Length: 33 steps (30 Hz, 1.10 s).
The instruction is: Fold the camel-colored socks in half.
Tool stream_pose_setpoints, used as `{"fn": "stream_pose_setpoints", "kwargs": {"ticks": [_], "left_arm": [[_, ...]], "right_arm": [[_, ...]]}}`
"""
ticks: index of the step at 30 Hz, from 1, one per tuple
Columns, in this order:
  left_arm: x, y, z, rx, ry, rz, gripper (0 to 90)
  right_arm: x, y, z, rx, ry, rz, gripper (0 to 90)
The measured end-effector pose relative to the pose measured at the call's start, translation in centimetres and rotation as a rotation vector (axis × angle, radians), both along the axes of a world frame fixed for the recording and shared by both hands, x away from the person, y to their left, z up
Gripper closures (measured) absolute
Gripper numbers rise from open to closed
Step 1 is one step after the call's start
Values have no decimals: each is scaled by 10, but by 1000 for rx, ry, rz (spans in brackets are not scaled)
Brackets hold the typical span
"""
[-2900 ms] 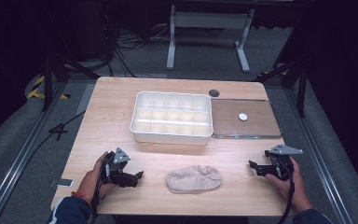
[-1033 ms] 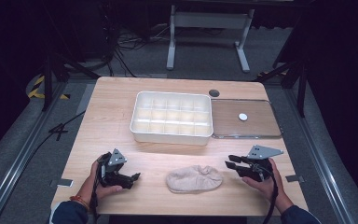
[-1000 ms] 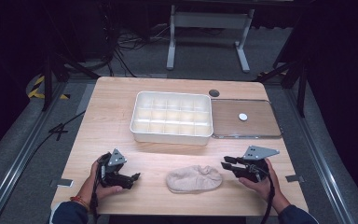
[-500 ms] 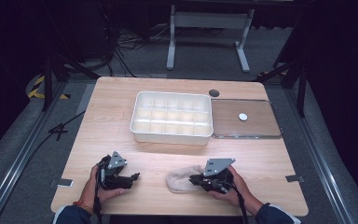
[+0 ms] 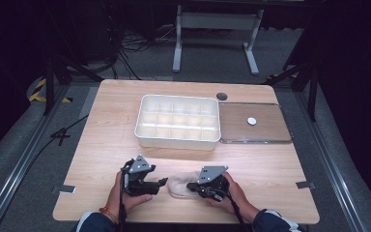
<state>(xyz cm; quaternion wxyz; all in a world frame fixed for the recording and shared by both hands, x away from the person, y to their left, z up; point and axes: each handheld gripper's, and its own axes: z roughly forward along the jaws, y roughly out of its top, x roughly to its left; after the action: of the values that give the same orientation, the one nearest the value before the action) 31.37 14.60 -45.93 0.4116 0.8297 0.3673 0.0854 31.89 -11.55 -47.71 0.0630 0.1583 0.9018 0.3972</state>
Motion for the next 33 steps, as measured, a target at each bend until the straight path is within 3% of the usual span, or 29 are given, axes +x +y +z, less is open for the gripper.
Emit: {"fn": "stream_pose_setpoints", "kwargs": {"ticks": [3,8,9,14,15,17,23,25,33], "left_arm": [[2,-11,-4,18,21,6,332],[2,-24,-14,69,31,-23,330],[2,-26,-16,63,43,-35,324],[2,-32,-19,104,14,-28,321],[0,-35,-19,147,-15,-35,320],[0,-36,-18,152,-11,-29,321],[-2,-36,-17,165,3,-18,340],[-1,-35,-15,179,11,-26,371],[5,-26,-12,149,44,-34,600]], "right_arm": [[0,2,0,-1,-4,0,891],[2,2,-2,17,2,5,889],[2,2,-2,22,5,5,887],[1,1,-3,28,-10,-1,856],[1,1,-2,26,-16,-3,832],[-1,-1,-1,15,-32,-15,786],[4,-9,7,41,-44,-74,801],[6,-8,1,-1,-38,-71,816],[10,-1,-2,-2,-55,-65,821]]}}
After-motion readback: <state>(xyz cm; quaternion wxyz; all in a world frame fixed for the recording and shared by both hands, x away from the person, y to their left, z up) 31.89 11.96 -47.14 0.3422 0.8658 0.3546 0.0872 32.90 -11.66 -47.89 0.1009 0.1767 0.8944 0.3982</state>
